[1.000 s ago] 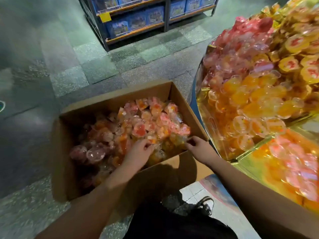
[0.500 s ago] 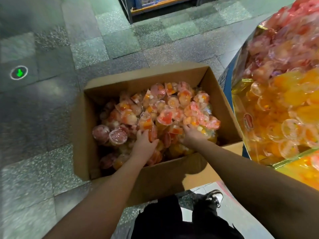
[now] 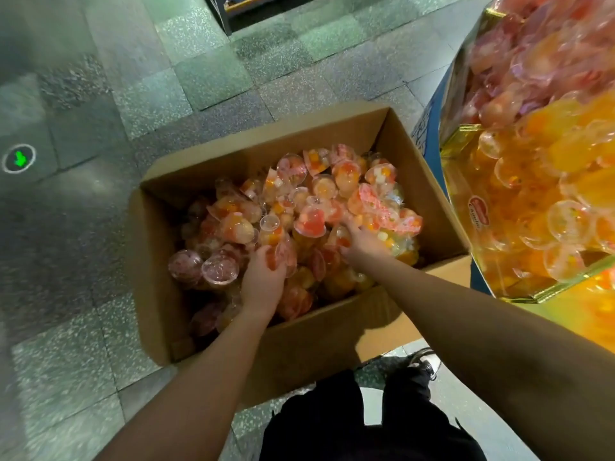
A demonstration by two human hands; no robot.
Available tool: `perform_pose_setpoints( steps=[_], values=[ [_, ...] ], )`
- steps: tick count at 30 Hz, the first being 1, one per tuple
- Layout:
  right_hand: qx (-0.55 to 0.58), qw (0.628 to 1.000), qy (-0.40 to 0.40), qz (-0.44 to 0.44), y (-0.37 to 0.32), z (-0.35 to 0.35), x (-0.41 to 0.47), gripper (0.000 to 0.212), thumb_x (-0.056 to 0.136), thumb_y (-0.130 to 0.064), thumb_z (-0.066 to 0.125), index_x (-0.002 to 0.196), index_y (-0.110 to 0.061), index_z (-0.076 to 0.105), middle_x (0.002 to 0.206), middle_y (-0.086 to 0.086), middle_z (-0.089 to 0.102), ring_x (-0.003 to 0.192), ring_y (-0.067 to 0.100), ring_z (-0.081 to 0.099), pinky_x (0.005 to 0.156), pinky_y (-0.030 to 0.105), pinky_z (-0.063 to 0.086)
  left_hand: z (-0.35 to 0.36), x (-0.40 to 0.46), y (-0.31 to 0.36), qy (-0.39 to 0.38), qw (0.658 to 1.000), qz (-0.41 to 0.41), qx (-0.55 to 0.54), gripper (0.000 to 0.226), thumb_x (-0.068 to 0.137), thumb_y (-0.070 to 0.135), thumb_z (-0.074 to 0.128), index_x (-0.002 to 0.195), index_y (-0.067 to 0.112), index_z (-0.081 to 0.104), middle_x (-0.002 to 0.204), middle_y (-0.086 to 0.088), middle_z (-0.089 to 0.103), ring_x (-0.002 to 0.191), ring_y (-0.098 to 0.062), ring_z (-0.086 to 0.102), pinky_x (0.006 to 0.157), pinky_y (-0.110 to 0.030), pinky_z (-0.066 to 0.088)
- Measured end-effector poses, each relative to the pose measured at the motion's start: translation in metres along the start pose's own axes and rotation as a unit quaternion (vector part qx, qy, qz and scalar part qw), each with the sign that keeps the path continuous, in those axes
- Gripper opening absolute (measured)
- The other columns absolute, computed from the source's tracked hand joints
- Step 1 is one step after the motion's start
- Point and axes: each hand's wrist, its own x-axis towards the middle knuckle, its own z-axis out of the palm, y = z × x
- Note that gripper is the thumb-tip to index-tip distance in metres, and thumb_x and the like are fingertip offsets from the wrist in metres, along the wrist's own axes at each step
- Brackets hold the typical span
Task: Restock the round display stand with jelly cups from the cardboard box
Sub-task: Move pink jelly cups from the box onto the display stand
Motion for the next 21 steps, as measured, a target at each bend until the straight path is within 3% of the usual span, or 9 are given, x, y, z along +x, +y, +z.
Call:
perform_pose_setpoints(
  steps=[2, 4, 7, 9, 14, 17, 18, 21],
  values=[
    [0.062, 0.998, -0.005, -0.004, 0.008, -0.021, -0.021, 0.06, 0.096, -0.037, 0.058, 0.147, -0.041, 0.028, 0.117, 0.005, 0.058, 0.077, 0.016, 0.061, 0.058, 0.027, 0.052, -0.006, -0.012, 0.005, -0.006, 0.999, -0.007, -0.047, 0.035, 0.098, 0.044, 0.052, 0.129, 0.029, 0.049, 0.103, 0.019, 0.055, 0.1, -0.006, 0.057, 0.076, -0.025, 0.049],
    [0.13, 0.991, -0.032, -0.01, 0.02, -0.041, -0.048, 0.053, 0.095, -0.042, 0.059, 0.142, -0.042, 0.035, 0.099, 0.009, 0.065, 0.073, 0.022, 0.064, 0.063, 0.037, 0.053, -0.008, -0.023, 0.016, -0.027, 0.991, -0.043, -0.126, 0.044, 0.095, 0.04, 0.058, 0.135, 0.03, 0.044, 0.114, 0.015, 0.055, 0.108, -0.011, 0.054, 0.086, -0.034, 0.052],
    [0.265, 0.964, -0.034, 0.007, 0.05, -0.064, -0.085, 0.048, 0.089, -0.052, 0.062, 0.132, -0.048, 0.044, 0.111, 0.007, 0.068, 0.09, 0.026, 0.067, 0.085, 0.045, 0.054, 0.002, -0.043, 0.046, -0.092, 0.948, -0.081, -0.292, 0.041, 0.092, 0.029, 0.064, 0.131, 0.034, 0.051, 0.125, 0.007, 0.06, 0.111, -0.015, 0.059, 0.096, -0.039, 0.051],
    [0.382, 0.923, -0.033, 0.015, 0.073, -0.074, -0.113, 0.042, 0.091, -0.047, 0.063, 0.13, -0.042, 0.047, 0.117, 0.004, 0.065, 0.092, 0.02, 0.065, 0.084, 0.041, 0.054, 0.015, -0.057, 0.073, -0.147, 0.922, -0.083, -0.348, 0.037, 0.094, 0.021, 0.062, 0.128, 0.035, 0.055, 0.119, 0.007, 0.066, 0.107, -0.015, 0.065, 0.095, -0.038, 0.053],
    [0.582, 0.811, -0.022, 0.054, 0.14, -0.093, -0.176, 0.031, 0.092, -0.034, 0.062, 0.118, -0.019, 0.057, 0.1, 0.007, 0.071, 0.08, 0.014, 0.068, 0.071, 0.027, 0.048, 0.066, -0.087, 0.132, -0.256, 0.901, -0.053, -0.347, 0.034, 0.093, 0.019, 0.063, 0.127, 0.025, 0.062, 0.117, 0.002, 0.071, 0.107, -0.02, 0.068, 0.099, -0.046, 0.05],
    [0.636, 0.766, 0.022, 0.089, 0.186, -0.105, -0.2, 0.043, 0.081, -0.041, 0.068, 0.116, -0.017, 0.062, 0.103, 0.011, 0.072, 0.089, 0.021, 0.067, 0.08, 0.033, 0.049, 0.103, -0.108, 0.166, -0.297, 0.902, -0.037, -0.311, 0.034, 0.091, 0.022, 0.067, 0.125, 0.025, 0.063, 0.119, 0.002, 0.069, 0.108, -0.02, 0.066, 0.099, -0.04, 0.05],
    [0.659, 0.746, 0.034, 0.095, 0.2, -0.109, -0.208, 0.042, 0.082, -0.041, 0.067, 0.116, -0.017, 0.063, 0.106, 0.012, 0.072, 0.092, 0.023, 0.067, 0.082, 0.035, 0.05, 0.115, -0.116, 0.176, -0.31, 0.902, -0.027, -0.299, 0.03, 0.091, 0.021, 0.067, 0.121, 0.026, 0.064, 0.118, 0.002, 0.07, 0.107, -0.02, 0.066, 0.097, -0.037, 0.051],
    [0.709, 0.695, 0.066, 0.096, 0.239, -0.122, -0.228, 0.03, 0.092, -0.031, 0.059, 0.117, -0.014, 0.061, 0.099, 0.009, 0.073, 0.081, 0.017, 0.069, 0.066, 0.026, 0.051, 0.154, -0.139, 0.206, -0.343, 0.899, -0.007, -0.272, 0.022, 0.092, 0.016, 0.066, 0.11, 0.029, 0.065, 0.111, 0.001, 0.072, 0.1, -0.017, 0.067, 0.081, -0.029, 0.052]
  ],
)
